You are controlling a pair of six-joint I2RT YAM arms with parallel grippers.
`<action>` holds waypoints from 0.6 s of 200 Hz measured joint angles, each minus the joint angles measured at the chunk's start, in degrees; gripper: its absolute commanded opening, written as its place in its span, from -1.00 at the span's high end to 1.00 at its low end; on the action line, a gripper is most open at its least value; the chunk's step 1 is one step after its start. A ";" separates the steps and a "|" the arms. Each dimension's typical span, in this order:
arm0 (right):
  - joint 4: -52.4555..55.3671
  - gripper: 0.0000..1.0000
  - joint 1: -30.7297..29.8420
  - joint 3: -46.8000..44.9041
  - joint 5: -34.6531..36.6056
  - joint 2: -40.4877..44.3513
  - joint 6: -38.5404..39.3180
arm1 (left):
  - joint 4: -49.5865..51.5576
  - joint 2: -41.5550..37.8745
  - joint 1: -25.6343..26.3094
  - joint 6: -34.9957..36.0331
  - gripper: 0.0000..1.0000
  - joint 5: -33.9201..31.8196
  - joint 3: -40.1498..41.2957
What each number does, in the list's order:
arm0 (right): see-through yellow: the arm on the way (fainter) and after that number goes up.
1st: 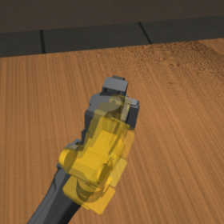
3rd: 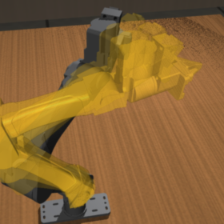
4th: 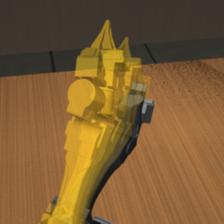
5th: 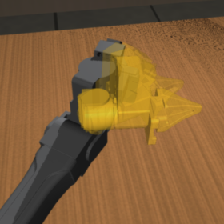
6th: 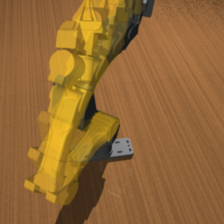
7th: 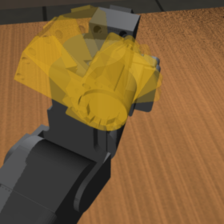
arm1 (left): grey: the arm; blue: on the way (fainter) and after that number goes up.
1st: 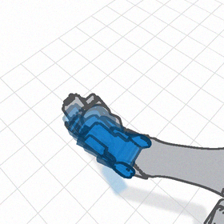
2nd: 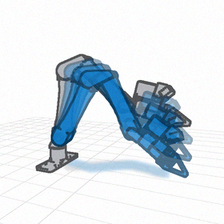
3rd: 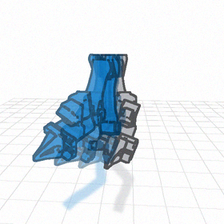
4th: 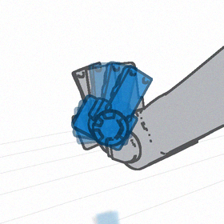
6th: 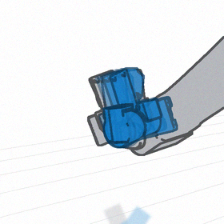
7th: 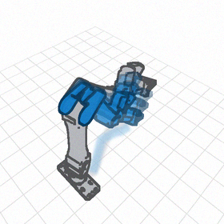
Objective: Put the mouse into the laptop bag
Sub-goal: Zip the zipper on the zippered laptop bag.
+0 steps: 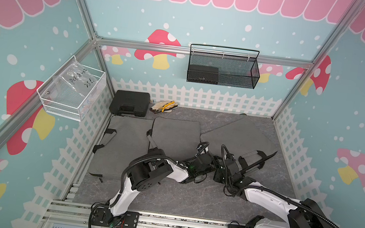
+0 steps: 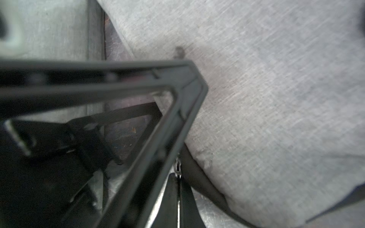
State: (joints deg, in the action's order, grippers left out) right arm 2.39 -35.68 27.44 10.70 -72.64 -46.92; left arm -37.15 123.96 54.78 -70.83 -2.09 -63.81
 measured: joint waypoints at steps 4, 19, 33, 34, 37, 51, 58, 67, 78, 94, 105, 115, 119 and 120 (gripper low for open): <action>-0.20 1.00 0.00 -0.04 -0.13 0.00 0.02 | 0.04 0.46 -0.15 0.33 0.01 0.59 -0.33; -0.79 1.00 0.00 -0.07 -0.28 0.07 0.02 | -0.07 2.21 -0.81 -0.20 0.41 1.99 -1.31; -1.22 1.00 0.00 -0.33 -0.39 0.15 0.00 | -0.31 2.75 -1.36 -0.39 0.68 3.30 -1.77; -1.25 1.00 0.00 -0.35 -0.44 0.15 0.00 | -0.31 2.75 -1.40 -0.37 0.70 3.32 -1.79; -1.36 1.00 0.00 -0.44 -0.52 0.20 0.00 | -0.33 2.75 -1.51 -0.20 0.77 3.87 -1.88; -1.92 1.00 0.00 -0.92 -0.81 0.52 -0.04 | -0.37 2.75 -2.19 -0.42 0.98 5.29 -2.21; -2.08 1.00 0.00 -1.09 -0.90 0.74 -0.11 | -0.28 2.75 -2.56 -0.33 1.00 6.01 -2.23; -2.21 1.00 0.07 -1.29 -0.94 1.11 -0.22 | -0.07 2.73 -3.02 0.00 1.00 6.80 -2.36; -2.36 1.00 0.44 -1.75 -1.03 1.81 -0.31 | 0.96 2.73 -3.63 0.48 1.00 7.85 -2.95; -2.58 1.00 2.14 -3.15 -1.64 3.61 -0.31 | 4.24 2.73 -4.83 1.90 1.00 9.40 -4.90; -2.89 1.00 3.89 -4.39 -2.34 5.07 -0.26 | 7.19 2.73 -5.79 2.91 1.00 10.62 -6.78; -3.28 1.00 5.49 -5.49 -3.06 6.40 -0.24 | 9.86 2.73 -6.54 3.87 1.00 11.56 -8.48; -3.50 1.00 6.01 -5.90 -3.34 6.91 -0.24 | 10.91 2.73 -6.84 4.33 1.00 11.96 -9.16; -3.56 1.00 6.21 -6.03 -3.41 7.08 -0.22 | 11.30 2.73 -6.95 4.48 1.00 12.07 -9.40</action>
State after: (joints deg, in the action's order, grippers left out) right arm -1.17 -29.47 21.41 7.29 -65.56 -47.13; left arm -25.85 126.69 47.83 -66.35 9.98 -73.21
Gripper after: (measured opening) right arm 0.046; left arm 0.075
